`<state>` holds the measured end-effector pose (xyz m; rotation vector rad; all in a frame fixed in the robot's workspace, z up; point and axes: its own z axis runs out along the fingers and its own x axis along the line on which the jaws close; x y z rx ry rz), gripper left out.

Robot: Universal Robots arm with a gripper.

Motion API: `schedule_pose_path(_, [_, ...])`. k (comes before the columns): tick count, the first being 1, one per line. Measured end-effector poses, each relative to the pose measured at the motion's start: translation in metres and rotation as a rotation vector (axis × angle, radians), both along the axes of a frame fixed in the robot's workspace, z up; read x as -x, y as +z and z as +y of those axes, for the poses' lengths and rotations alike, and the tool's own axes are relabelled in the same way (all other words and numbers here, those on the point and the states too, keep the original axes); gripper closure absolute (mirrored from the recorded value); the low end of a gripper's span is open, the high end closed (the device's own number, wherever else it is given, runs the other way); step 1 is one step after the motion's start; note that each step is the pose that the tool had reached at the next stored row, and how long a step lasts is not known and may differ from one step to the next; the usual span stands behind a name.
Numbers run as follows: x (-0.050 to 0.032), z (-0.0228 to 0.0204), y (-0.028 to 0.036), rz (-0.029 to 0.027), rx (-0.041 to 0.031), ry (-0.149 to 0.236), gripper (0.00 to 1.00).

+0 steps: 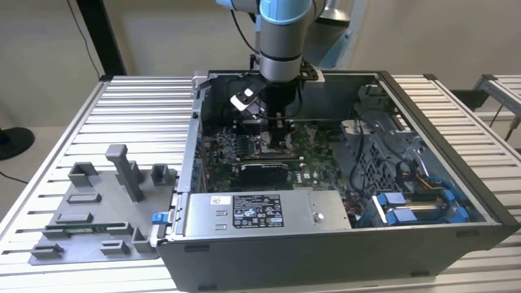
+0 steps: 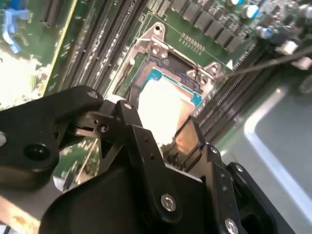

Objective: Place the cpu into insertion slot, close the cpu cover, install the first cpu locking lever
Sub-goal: 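Place the cpu into insertion slot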

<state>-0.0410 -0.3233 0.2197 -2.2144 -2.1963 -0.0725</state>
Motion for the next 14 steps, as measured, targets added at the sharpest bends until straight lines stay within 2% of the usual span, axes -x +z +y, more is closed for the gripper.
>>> schedule_pose_path(8, [0.0000, -0.0001, 0.0007, 0.0000, -0.0015, 0.000, 1.00])
schedule_pose_path(14, [0.0000, 0.0000, -0.0074, -0.0001, -0.0016, 0.000, 1.00])
